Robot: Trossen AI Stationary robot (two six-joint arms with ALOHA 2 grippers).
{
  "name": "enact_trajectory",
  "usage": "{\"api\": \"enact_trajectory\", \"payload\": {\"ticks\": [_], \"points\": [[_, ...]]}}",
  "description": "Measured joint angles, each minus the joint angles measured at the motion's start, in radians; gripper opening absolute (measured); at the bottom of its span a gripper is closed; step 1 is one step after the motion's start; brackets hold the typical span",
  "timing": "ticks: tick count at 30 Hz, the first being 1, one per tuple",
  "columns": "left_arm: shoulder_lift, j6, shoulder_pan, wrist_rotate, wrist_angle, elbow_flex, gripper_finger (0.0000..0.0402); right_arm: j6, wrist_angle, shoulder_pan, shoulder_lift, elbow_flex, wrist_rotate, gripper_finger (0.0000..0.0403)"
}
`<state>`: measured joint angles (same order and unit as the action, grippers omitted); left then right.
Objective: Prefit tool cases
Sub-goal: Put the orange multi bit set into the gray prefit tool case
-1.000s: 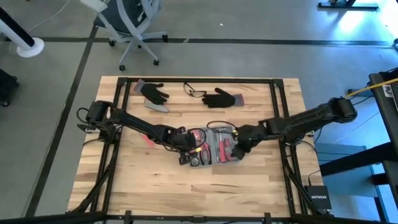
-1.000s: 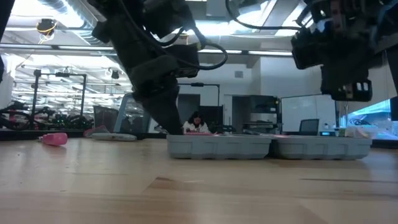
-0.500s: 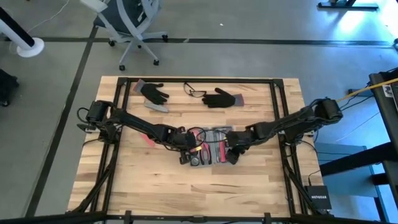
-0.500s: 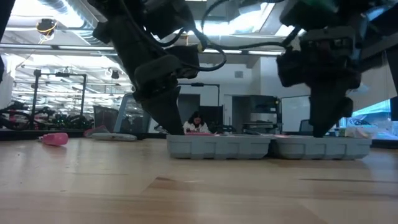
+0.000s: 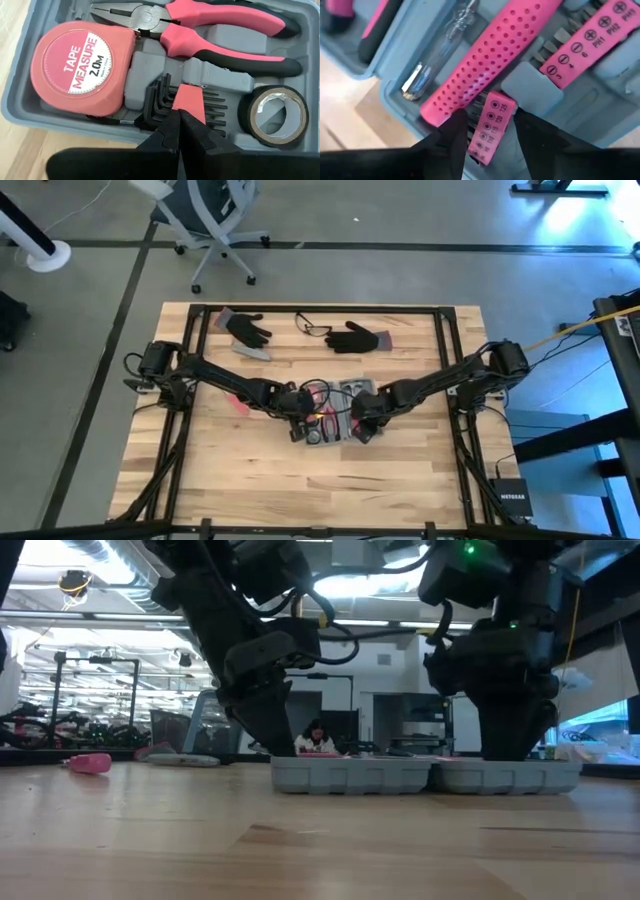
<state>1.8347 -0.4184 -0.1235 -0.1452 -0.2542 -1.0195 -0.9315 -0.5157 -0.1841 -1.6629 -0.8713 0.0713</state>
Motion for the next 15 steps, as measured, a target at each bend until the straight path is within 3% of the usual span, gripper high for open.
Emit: {"api": "enact_trajectory", "payload": {"ticks": [7,12,15], "points": [[0.0,0.011,0.0,0.0,0.001,0.0,0.0,-0.025,-0.02,0.0,-0.051,-0.006,0.002,0.0128],[0.0,0.025,0.0,0.001,0.001,0.0,0.0,-0.029,-0.042,0.0,-0.05,-0.025,0.002,0.0049],[0.0,0.025,0.0,0.002,0.001,0.0,0.0,0.003,-0.068,0.001,-0.045,-0.054,0.002,0.0041]]}}
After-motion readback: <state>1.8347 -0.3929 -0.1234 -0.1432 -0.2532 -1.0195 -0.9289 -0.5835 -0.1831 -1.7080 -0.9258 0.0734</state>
